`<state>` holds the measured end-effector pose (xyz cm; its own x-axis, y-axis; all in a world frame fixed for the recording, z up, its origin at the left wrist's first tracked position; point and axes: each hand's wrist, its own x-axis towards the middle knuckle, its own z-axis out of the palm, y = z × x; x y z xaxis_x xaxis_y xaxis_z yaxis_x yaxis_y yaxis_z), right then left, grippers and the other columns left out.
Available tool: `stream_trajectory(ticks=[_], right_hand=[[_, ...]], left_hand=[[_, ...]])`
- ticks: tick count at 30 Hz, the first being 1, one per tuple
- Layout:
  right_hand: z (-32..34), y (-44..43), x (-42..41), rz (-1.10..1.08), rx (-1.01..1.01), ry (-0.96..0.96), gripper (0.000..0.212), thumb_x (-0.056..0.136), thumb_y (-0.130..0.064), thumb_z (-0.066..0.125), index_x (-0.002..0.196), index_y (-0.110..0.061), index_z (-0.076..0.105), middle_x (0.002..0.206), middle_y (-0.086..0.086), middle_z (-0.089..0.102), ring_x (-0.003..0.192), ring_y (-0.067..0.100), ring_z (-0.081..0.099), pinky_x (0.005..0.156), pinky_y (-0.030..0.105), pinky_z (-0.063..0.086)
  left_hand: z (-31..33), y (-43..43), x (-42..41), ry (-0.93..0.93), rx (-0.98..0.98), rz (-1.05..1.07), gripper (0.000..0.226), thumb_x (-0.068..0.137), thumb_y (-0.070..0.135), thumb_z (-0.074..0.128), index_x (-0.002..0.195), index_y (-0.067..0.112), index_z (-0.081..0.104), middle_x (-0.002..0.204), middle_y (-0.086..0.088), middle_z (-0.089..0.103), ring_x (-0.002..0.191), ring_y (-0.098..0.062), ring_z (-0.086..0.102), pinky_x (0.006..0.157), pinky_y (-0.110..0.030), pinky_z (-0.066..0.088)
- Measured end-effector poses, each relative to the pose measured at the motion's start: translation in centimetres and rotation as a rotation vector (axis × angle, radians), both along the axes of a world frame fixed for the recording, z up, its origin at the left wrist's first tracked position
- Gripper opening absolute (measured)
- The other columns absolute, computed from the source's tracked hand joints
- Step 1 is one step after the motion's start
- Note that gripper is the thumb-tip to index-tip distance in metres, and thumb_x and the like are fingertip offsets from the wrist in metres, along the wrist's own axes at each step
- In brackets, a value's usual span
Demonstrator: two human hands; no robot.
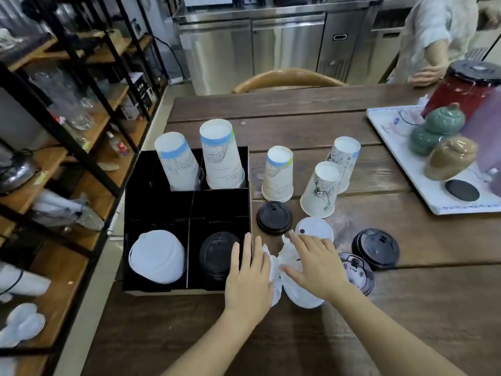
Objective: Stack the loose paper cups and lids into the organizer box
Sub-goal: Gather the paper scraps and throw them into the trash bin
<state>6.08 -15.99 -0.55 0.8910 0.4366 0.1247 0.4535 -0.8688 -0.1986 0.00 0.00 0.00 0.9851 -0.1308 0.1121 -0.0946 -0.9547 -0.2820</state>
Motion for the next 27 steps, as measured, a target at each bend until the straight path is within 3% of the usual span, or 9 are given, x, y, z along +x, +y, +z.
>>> stream_trajectory(ticks=[4, 6, 8, 10, 13, 17, 20, 22, 27], right_hand=[[-1.0, -0.1, -0.2, 0.013, -0.070, 0.038, 0.043, 0.070, -0.042, 0.073, 0.098, -0.009, 0.067, 0.086, 0.005, 0.070, 0.078, 0.028, 0.066, 0.071, 0.039, 0.050], [-1.2, 0.0, -0.1, 0.033, -0.094, -0.006, 0.031, 0.060, -0.037, 0.083, 0.070, -0.013, 0.066, 0.067, 0.000, 0.066, 0.062, 0.022, 0.064, 0.061, 0.033, 0.051], [-1.5, 0.0, -0.2, 0.051, -0.090, -0.077, 0.029, 0.055, -0.030, 0.086, 0.061, -0.017, 0.061, 0.059, -0.004, 0.062, 0.055, 0.018, 0.061, 0.059, 0.029, 0.048], [-1.6, -0.1, -0.2, 0.047, -0.018, -0.062, 0.025, 0.060, -0.019, 0.084, 0.061, -0.015, 0.059, 0.058, -0.001, 0.061, 0.054, 0.020, 0.059, 0.066, 0.029, 0.038], [-1.6, -0.7, 0.2, -0.040, 0.182, 0.076, 0.019, 0.071, -0.005, 0.073, 0.064, -0.007, 0.055, 0.064, 0.009, 0.058, 0.059, 0.028, 0.053, 0.062, 0.035, 0.036], [-0.8, -1.8, 0.9, -0.156, 0.465, 0.227, 0.030, 0.074, 0.002, 0.061, 0.065, -0.012, 0.036, 0.071, 0.007, 0.041, 0.061, 0.024, 0.036, 0.052, 0.030, 0.027], [-0.8, -2.5, 1.4, -0.246, 0.537, 0.311, 0.032, 0.077, 0.002, 0.055, 0.065, -0.016, 0.031, 0.069, 0.008, 0.042, 0.064, 0.029, 0.040, 0.056, 0.038, 0.036], [-0.8, -2.9, 1.7, -0.275, 0.585, 0.359, 0.032, 0.080, 0.004, 0.050, 0.066, -0.019, 0.032, 0.067, 0.011, 0.049, 0.062, 0.030, 0.043, 0.053, 0.034, 0.036], [-0.7, -2.7, 1.7, -0.257, 0.645, 0.383, 0.015, 0.087, 0.003, 0.040, 0.088, -0.010, 0.048, 0.062, -0.001, 0.048, 0.054, 0.010, 0.041, 0.047, 0.025, 0.032]], left_hand=[[-0.5, -0.1, -0.7, 0.056, 0.035, -0.088, 0.054, 0.057, 0.042, 0.077, 0.104, 0.016, 0.071, 0.112, -0.002, 0.071, 0.126, -0.022, 0.051, 0.108, -0.050, 0.017], [-0.7, -0.1, -0.4, 0.061, 0.030, -0.135, 0.036, 0.049, 0.032, 0.080, 0.082, 0.018, 0.074, 0.081, 0.003, 0.074, 0.107, -0.017, 0.065, 0.105, -0.047, 0.025], [-0.5, -0.1, -0.2, 0.023, -0.009, -0.152, 0.020, 0.048, 0.022, 0.078, 0.065, 0.020, 0.067, 0.059, 0.006, 0.065, 0.079, -0.014, 0.068, 0.103, -0.045, 0.033], [-0.3, -0.2, -0.3, -0.009, -0.068, -0.161, 0.018, 0.049, 0.016, 0.075, 0.059, 0.021, 0.061, 0.052, 0.008, 0.057, 0.061, -0.012, 0.061, 0.100, -0.041, 0.046], [-0.1, -0.6, -0.5, -0.012, -0.150, -0.149, 0.017, 0.052, 0.016, 0.074, 0.059, 0.020, 0.059, 0.051, 0.007, 0.055, 0.054, -0.013, 0.056, 0.090, -0.035, 0.053], [0.2, -1.3, -1.0, -0.027, -0.275, -0.074, 0.018, 0.058, 0.016, 0.075, 0.059, 0.018, 0.057, 0.055, 0.005, 0.056, 0.055, -0.015, 0.056, 0.068, -0.027, 0.046], [1.0, -1.8, -1.7, -0.103, -0.417, -0.045, 0.016, 0.068, 0.014, 0.065, 0.057, 0.014, 0.052, 0.053, 0.002, 0.052, 0.052, -0.017, 0.051, 0.050, -0.029, 0.047], [1.3, -2.2, -2.3, -0.152, -0.529, -0.021, 0.017, 0.071, 0.011, 0.058, 0.057, 0.012, 0.049, 0.053, 0.000, 0.050, 0.050, -0.017, 0.049, 0.045, -0.028, 0.044], [0.8, -3.4, -3.6, -0.030, -0.689, 0.107, 0.035, 0.055, -0.004, 0.077, 0.058, 0.011, 0.045, 0.050, 0.002, 0.042, 0.040, -0.014, 0.045, 0.037, -0.020, 0.032]])
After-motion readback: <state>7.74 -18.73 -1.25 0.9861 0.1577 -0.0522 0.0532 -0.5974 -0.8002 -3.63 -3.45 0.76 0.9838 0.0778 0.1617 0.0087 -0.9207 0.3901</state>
